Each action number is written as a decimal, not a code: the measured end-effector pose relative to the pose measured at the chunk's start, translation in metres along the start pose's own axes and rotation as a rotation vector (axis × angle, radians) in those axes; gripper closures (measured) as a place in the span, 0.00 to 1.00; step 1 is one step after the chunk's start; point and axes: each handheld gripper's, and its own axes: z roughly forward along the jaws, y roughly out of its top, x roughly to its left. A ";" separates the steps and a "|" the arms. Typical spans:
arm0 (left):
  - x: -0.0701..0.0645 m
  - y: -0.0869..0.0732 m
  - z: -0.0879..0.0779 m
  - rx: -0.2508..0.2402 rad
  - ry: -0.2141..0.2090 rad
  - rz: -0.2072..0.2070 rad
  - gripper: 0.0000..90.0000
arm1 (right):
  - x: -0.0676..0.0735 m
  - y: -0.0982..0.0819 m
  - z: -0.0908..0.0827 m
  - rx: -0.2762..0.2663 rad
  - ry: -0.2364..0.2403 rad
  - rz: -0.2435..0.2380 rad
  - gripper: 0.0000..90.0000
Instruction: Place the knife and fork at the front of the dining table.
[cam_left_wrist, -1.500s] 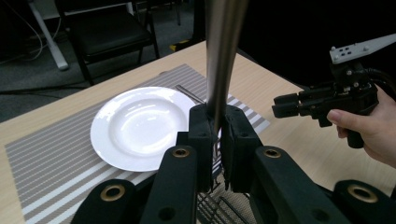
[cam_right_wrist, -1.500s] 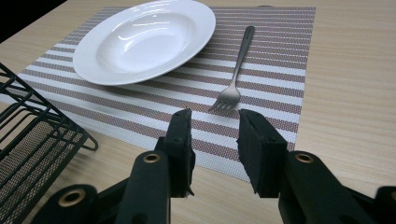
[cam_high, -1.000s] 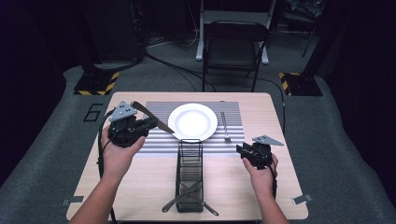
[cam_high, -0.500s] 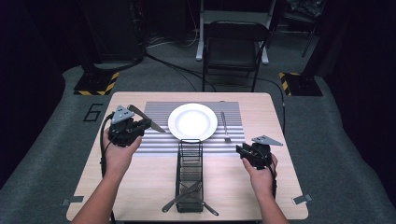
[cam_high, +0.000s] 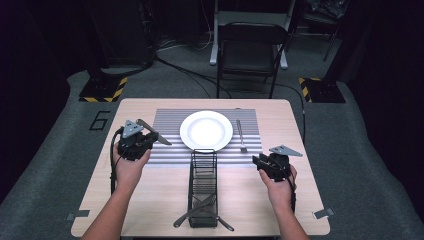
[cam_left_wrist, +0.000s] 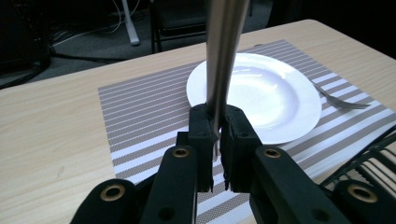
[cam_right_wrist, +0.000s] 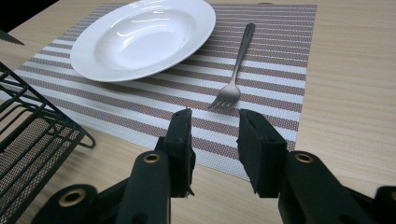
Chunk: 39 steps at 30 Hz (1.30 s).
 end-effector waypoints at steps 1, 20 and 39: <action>0.001 -0.002 0.002 0.001 0.007 -0.004 0.92 | 0.000 0.000 0.000 0.002 0.000 0.000 0.72; 0.008 -0.031 0.008 0.070 0.024 -0.032 0.92 | 0.002 -0.001 0.001 0.006 0.003 -0.002 0.72; 0.006 -0.035 0.023 0.067 0.051 -0.043 0.92 | 0.002 -0.002 0.002 0.004 0.000 -0.001 0.72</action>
